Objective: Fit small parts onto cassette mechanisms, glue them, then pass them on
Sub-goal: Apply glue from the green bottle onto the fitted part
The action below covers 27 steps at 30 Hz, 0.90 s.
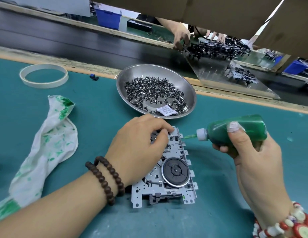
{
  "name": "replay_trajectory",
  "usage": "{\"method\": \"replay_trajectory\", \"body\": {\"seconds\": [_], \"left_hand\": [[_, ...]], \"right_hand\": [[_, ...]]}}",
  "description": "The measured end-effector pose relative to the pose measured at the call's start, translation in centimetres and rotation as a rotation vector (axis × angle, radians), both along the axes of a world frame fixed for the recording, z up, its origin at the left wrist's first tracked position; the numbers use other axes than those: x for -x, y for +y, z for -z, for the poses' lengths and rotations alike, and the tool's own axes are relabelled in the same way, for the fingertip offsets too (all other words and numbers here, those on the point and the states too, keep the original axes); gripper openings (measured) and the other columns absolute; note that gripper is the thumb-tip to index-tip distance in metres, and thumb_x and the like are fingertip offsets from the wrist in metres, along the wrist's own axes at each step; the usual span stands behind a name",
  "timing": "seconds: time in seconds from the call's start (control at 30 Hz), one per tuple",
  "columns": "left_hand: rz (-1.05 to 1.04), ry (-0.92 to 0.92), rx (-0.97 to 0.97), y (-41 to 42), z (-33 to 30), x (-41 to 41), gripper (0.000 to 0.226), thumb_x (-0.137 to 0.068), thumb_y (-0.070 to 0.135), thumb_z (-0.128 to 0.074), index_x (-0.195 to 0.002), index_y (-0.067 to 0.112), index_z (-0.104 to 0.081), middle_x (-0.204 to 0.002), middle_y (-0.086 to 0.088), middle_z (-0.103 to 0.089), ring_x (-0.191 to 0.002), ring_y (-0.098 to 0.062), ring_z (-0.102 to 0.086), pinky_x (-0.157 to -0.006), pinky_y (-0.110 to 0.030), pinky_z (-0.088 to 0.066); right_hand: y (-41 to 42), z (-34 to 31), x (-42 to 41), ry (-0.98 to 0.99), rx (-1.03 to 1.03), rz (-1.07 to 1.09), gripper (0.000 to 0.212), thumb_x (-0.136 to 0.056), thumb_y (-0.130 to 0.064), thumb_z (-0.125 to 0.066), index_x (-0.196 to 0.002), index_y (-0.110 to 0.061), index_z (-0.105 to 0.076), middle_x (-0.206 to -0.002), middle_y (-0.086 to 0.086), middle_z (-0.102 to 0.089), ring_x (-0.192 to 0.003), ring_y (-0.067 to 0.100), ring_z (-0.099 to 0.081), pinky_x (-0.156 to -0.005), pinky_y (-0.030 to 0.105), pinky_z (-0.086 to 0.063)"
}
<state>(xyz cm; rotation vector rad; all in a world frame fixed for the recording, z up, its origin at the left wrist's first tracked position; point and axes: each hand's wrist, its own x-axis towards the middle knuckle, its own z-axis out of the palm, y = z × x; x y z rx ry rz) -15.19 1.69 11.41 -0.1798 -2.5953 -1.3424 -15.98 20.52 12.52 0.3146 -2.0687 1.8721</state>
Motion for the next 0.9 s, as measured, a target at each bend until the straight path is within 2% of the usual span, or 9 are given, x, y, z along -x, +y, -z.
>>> {"method": "replay_trajectory", "body": {"seconds": [0.27, 0.47, 0.7, 0.9], "left_hand": [[0.007, 0.004, 0.007, -0.02, -0.04, -0.01, 0.024, -0.086, 0.031, -0.045, -0.092, 0.037, -0.067, -0.093, 0.022, -0.058, -0.092, 0.002, -0.05, -0.081, -0.018, -0.036], [0.004, 0.003, 0.002, -0.04, -0.05, 0.03, 0.025, -0.084, 0.033, -0.043, -0.091, 0.036, -0.067, -0.082, 0.026, -0.052, -0.082, 0.005, -0.047, -0.071, -0.005, -0.032], [0.005, 0.004, 0.01, -0.04, -0.09, 0.04, 0.025, -0.085, 0.032, -0.043, -0.091, 0.036, -0.067, -0.083, 0.025, -0.053, -0.083, 0.004, -0.048, -0.071, -0.006, -0.032], [0.007, -0.001, 0.01, -0.03, -0.18, -0.04, 0.024, -0.086, 0.031, -0.044, -0.091, 0.036, -0.067, -0.086, 0.023, -0.054, -0.084, 0.001, -0.049, -0.073, -0.014, -0.035]], "right_hand": [[0.01, -0.01, -0.09, 0.037, -0.016, -0.007, 0.025, -0.075, -0.045, -0.063, -0.079, -0.021, -0.065, -0.075, -0.004, -0.072, -0.062, 0.012, -0.061, -0.058, 0.021, -0.051], [-0.14, -0.09, -0.2, 0.043, -0.023, 0.005, 0.028, -0.075, -0.046, -0.063, -0.081, -0.019, -0.062, -0.075, -0.003, -0.072, -0.059, 0.012, -0.059, -0.058, 0.022, -0.051], [-0.34, -0.18, -0.27, 0.048, -0.027, 0.009, 0.028, -0.078, -0.042, -0.066, -0.082, -0.015, -0.06, -0.072, -0.005, -0.071, -0.057, 0.012, -0.057, -0.056, 0.019, -0.048], [-0.4, -0.13, -0.29, 0.058, -0.03, 0.014, 0.03, -0.078, -0.041, -0.064, -0.084, -0.012, -0.059, -0.073, -0.004, -0.072, -0.057, 0.013, -0.056, -0.057, 0.019, -0.048]]}}
